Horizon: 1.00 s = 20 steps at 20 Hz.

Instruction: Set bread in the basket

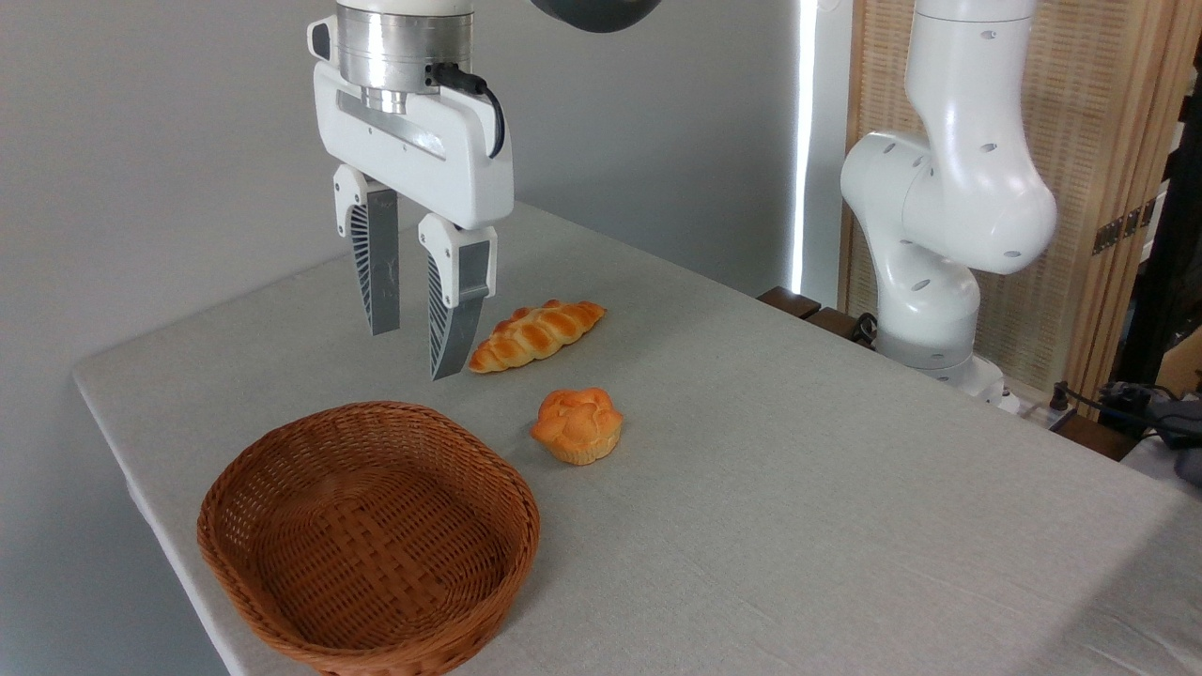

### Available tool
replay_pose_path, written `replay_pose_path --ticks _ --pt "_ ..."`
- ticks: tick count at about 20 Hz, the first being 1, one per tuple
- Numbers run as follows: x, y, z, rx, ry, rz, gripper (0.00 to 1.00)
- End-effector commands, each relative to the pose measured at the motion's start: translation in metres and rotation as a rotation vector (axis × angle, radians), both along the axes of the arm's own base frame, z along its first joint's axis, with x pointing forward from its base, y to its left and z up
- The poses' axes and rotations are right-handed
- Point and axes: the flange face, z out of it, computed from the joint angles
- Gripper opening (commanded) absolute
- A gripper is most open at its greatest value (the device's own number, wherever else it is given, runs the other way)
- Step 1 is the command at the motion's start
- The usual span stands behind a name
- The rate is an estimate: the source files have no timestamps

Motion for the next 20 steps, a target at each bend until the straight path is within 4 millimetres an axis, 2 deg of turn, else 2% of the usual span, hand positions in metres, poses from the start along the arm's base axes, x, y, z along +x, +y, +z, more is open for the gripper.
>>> replay_pose_path --ticks 1,16,20 --pt "0.000 0.002 0.005 0.002 -0.010 0.011 1.00" --pt "-0.001 -0.003 0.003 0.006 -0.005 -0.006 1.00" --pt "-0.001 -0.012 -0.001 -0.002 0.003 -0.011 1.00"
